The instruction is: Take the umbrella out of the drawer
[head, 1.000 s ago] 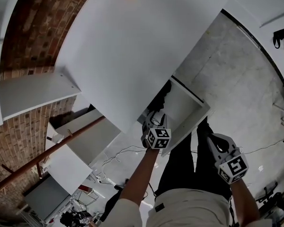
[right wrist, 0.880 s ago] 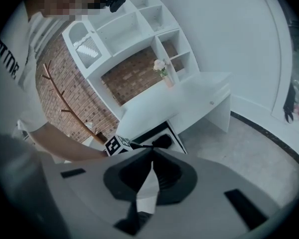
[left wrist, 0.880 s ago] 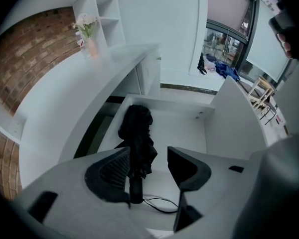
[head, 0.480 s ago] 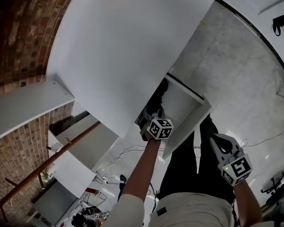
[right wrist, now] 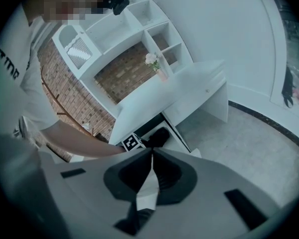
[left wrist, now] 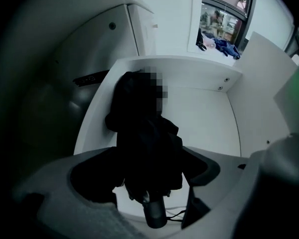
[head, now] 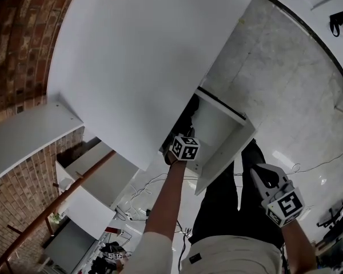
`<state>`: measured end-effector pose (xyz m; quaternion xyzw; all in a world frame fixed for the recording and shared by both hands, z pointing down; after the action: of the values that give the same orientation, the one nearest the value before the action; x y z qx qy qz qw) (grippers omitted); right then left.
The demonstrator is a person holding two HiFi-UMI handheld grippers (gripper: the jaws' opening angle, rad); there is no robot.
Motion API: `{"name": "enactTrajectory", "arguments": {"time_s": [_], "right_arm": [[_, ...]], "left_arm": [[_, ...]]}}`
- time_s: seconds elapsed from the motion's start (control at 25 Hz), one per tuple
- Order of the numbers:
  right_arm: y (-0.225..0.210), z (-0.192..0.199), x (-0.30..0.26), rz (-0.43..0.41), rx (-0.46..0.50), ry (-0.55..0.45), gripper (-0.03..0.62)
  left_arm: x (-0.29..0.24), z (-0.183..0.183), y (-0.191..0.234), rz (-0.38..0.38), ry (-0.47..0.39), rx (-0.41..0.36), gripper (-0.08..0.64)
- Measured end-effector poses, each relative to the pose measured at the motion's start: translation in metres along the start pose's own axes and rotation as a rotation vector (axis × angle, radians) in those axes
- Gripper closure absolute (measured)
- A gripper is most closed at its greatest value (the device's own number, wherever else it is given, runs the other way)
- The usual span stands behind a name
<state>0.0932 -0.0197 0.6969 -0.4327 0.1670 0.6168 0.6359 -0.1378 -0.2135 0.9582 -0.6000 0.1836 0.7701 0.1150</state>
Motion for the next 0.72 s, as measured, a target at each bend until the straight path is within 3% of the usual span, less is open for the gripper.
{"name": "enactTrajectory", "arguments": {"time_s": [0.32, 0.6, 0.64, 0.72], "right_arm": [[0.001, -0.004, -0.008, -0.015, -0.002, 0.01, 0.561], [-0.001, -0.004, -0.015, -0.013, -0.014, 0.018, 0.561], [-0.001, -0.004, -0.016, -0.014, -0.017, 0.019, 0.561], [-0.002, -0.004, -0.017, -0.014, -0.016, 0.014, 0.561]], "left_arm": [[-0.019, 0.003, 0.008, 0.132, -0.011, 0.086, 0.189], [-0.019, 0.001, 0.012, 0.172, -0.056, 0.094, 0.19], [-0.018, 0.001, 0.011, 0.168, -0.063, 0.096, 0.2], [-0.016, 0.004, 0.01, 0.159, -0.074, 0.118, 0.311]]}}
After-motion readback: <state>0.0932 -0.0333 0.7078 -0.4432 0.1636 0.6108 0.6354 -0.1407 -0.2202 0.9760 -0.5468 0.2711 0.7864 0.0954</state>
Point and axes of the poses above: the fingertips, and each gripper's own axes: x backward along the fingers, y to its left, z out of its underside, the point moved 6 cm from there along x, backward along the fingers, and after that the axes turned 15 degrees about z, right-handed, at the moved point
